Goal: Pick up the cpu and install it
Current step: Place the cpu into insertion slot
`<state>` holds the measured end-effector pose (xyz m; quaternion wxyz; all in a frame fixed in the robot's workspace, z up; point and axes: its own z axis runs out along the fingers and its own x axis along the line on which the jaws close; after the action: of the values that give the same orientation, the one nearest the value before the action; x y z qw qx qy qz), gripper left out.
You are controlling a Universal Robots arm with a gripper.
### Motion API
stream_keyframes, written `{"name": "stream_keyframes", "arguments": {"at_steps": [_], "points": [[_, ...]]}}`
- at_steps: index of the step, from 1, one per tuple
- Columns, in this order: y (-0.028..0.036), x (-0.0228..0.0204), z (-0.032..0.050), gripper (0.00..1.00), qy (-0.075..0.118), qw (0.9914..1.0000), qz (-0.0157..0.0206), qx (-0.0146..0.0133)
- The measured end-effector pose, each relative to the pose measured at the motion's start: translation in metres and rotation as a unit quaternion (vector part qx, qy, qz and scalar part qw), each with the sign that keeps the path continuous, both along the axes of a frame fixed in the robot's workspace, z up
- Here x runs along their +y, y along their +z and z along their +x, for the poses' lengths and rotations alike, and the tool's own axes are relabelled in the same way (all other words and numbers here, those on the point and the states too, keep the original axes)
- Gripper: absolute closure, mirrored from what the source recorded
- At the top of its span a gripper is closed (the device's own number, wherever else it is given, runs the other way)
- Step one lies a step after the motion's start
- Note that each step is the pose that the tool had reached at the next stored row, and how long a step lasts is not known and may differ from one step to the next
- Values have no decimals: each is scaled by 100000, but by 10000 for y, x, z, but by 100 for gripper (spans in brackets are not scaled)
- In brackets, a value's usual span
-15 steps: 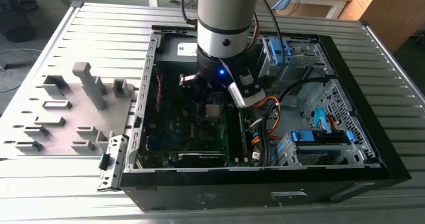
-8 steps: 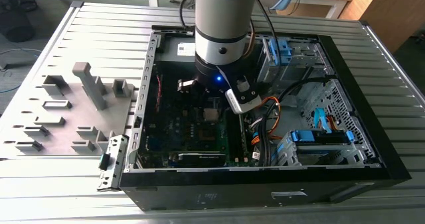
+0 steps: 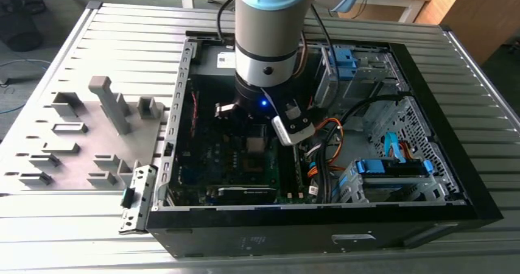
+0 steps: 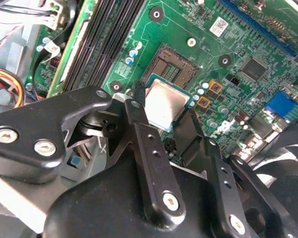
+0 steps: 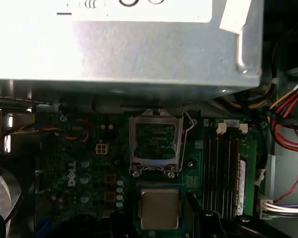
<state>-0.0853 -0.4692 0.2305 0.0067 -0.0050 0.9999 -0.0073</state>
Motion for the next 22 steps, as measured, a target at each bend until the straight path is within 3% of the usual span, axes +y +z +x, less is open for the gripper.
{"name": "stream_keyframes", "arguments": {"at_steps": [9,14,22], "points": [[-91,-74,-19,53,-3,100000,12,15],[-180,-84,-20,53,-5,100000,10,48],[-232,-105,-19,53,-296,100000,2,53]]}}
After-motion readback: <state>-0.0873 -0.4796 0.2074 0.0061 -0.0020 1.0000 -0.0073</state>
